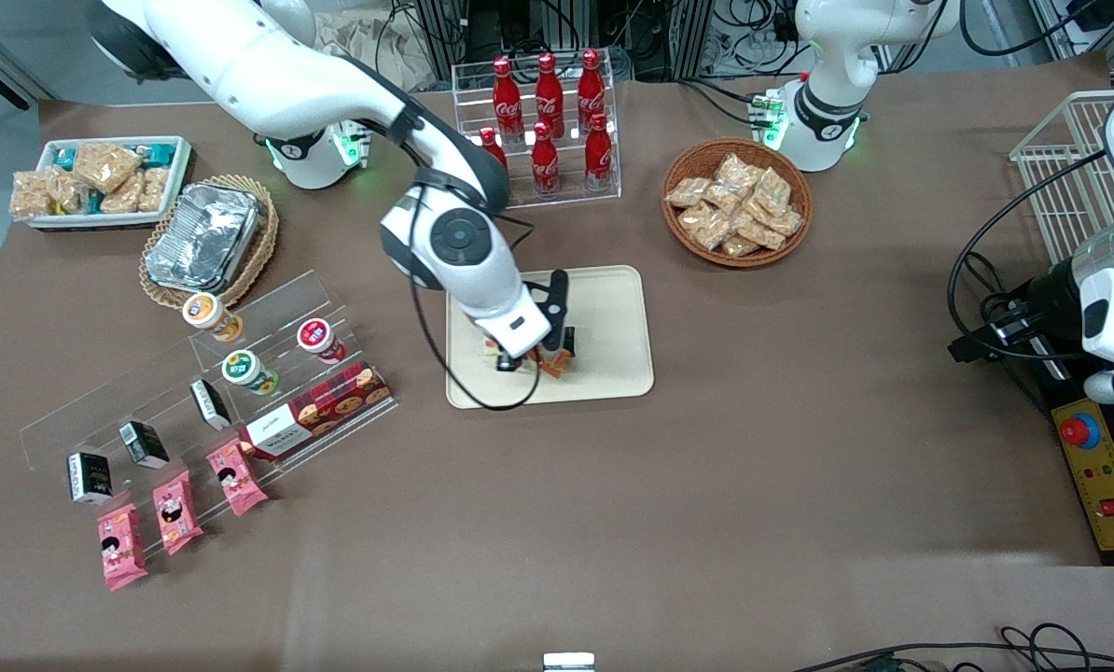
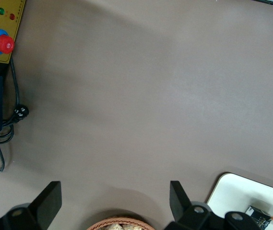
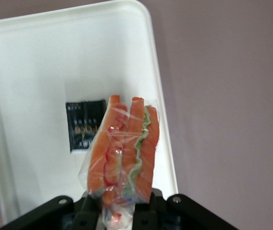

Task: Place sandwich on tray
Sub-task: 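Lower the sandwich onto the tray beside the black card and open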

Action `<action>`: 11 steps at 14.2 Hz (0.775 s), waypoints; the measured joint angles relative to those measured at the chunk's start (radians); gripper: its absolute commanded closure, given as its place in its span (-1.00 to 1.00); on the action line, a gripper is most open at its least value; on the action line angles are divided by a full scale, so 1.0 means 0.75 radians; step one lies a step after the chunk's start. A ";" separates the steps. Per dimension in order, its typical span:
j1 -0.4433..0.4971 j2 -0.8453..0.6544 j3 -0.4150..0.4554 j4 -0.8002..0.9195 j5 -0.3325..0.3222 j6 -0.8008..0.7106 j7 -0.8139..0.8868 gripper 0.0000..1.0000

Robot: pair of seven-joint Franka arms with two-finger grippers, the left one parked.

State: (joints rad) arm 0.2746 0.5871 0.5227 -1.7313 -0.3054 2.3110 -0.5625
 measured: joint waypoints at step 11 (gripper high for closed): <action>0.044 0.151 -0.022 0.012 -0.305 0.147 -0.017 -0.46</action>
State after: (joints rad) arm 0.3076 0.7003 0.5059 -1.7221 -0.5340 2.4216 -0.5749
